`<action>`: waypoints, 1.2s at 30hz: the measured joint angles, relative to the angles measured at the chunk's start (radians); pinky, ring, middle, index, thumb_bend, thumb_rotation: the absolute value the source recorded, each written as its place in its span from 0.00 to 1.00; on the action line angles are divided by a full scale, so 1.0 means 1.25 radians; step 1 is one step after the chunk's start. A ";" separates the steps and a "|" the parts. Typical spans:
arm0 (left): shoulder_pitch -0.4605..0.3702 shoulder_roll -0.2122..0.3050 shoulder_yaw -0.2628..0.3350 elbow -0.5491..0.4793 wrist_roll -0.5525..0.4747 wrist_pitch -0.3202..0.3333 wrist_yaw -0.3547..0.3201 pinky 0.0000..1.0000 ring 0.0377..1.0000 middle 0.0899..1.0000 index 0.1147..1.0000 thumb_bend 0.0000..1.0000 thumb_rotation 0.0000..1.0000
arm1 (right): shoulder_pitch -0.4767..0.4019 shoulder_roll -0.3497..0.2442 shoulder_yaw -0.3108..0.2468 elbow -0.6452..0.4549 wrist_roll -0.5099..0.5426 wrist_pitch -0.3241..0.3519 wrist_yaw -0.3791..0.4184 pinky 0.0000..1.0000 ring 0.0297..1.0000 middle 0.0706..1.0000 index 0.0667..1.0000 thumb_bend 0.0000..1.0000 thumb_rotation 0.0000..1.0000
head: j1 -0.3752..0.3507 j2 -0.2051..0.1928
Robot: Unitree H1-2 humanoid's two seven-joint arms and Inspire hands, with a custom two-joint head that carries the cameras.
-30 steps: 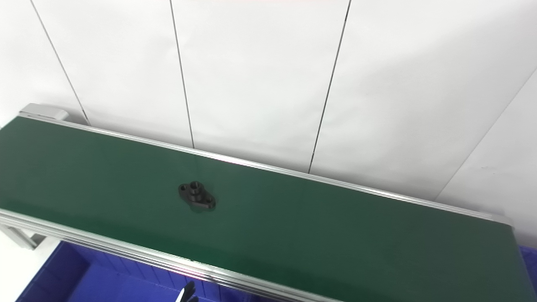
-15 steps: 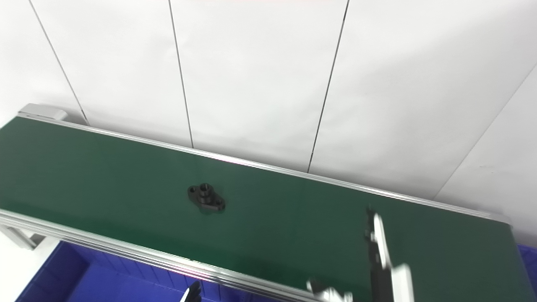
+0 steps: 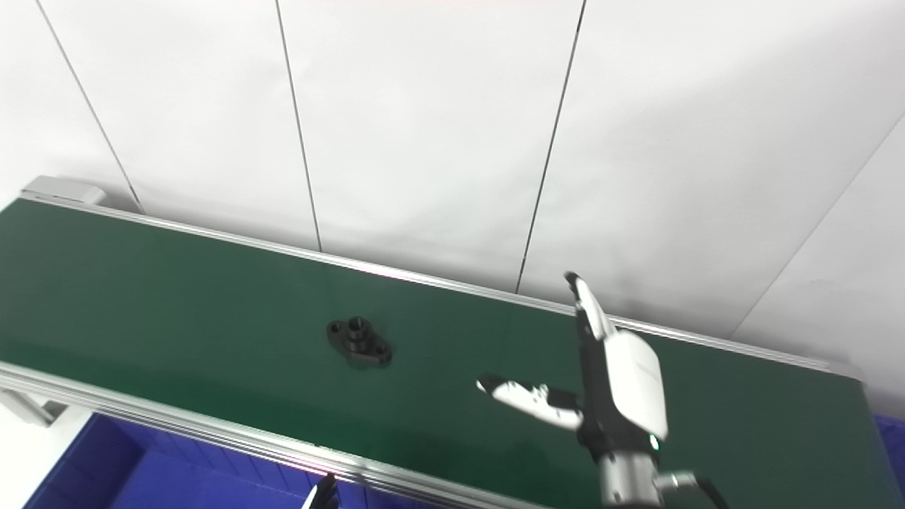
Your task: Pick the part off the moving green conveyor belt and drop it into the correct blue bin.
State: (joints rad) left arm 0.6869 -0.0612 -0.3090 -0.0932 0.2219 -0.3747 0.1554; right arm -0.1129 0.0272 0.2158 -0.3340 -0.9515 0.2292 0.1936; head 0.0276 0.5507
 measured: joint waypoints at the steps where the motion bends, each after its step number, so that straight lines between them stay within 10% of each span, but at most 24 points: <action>1: 0.000 0.000 0.000 0.000 0.000 0.000 0.000 0.98 0.98 1.00 1.00 0.69 0.96 | -0.016 0.000 0.004 0.015 -0.011 0.007 0.004 0.73 0.86 0.90 0.93 1.00 0.63 | 0.002 0.000; 17: 0.000 0.002 -0.005 -0.001 -0.019 0.016 -0.014 1.00 1.00 1.00 1.00 0.68 0.90 | -0.177 -0.017 0.122 0.242 -0.171 0.057 0.007 0.72 0.78 0.81 0.88 1.00 0.67 | 0.023 0.007; 36: 0.001 0.002 -0.007 -0.001 -0.032 0.015 -0.014 1.00 1.00 1.00 1.00 0.69 0.92 | -0.201 0.042 0.254 0.427 -0.209 0.096 -0.047 0.71 0.76 0.80 0.87 1.00 0.69 | 0.045 0.028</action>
State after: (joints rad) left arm 0.6878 -0.0590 -0.3178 -0.0948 0.1819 -0.3561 0.1379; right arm -0.3646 0.0796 0.5335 0.1996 -1.2129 0.3490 0.1353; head 0.0843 0.5859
